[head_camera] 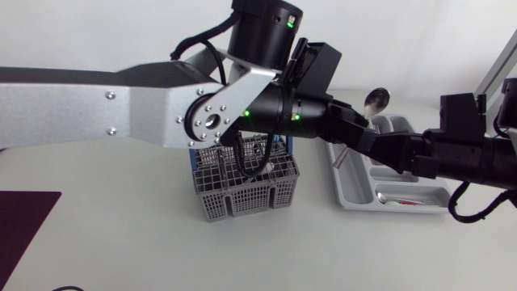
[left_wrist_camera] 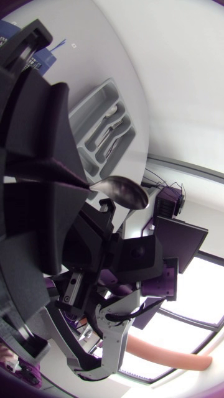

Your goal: Unload the cutlery basket into the drawer organizer.

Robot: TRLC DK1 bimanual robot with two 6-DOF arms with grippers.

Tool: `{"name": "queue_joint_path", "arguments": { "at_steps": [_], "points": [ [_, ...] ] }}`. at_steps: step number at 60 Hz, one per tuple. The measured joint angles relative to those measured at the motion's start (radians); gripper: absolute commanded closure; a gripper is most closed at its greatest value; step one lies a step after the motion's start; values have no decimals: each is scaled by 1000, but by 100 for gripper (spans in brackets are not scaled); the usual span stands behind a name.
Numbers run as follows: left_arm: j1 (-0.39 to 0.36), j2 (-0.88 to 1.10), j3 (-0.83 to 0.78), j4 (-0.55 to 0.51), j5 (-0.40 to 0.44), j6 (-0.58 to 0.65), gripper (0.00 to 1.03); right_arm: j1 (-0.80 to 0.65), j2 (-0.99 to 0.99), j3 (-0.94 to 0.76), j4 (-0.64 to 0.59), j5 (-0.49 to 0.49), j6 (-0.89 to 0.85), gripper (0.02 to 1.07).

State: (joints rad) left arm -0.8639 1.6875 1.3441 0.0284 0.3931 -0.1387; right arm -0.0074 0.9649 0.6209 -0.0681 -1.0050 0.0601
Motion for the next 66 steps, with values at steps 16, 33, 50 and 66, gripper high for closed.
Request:
{"name": "queue_joint_path", "arguments": {
  "at_steps": [16, 33, 50, 66],
  "points": [
    [10, -6, 0, 0, -1, 0, 20, 21, -10, 0, -64, -20, -57, 101],
    [47, -85, -7, -9, -5, 1, 6, 16, -11, 0, -191, -19, -191, 101],
    [130, -215, -36, -107, -41, 103, 6, -117, 77, 16, -429, 6, -589, 101],
    [225, -227, -36, -418, -87, 336, 6, -253, 177, 74, -535, 144, -1033, 101]
  ]
}}
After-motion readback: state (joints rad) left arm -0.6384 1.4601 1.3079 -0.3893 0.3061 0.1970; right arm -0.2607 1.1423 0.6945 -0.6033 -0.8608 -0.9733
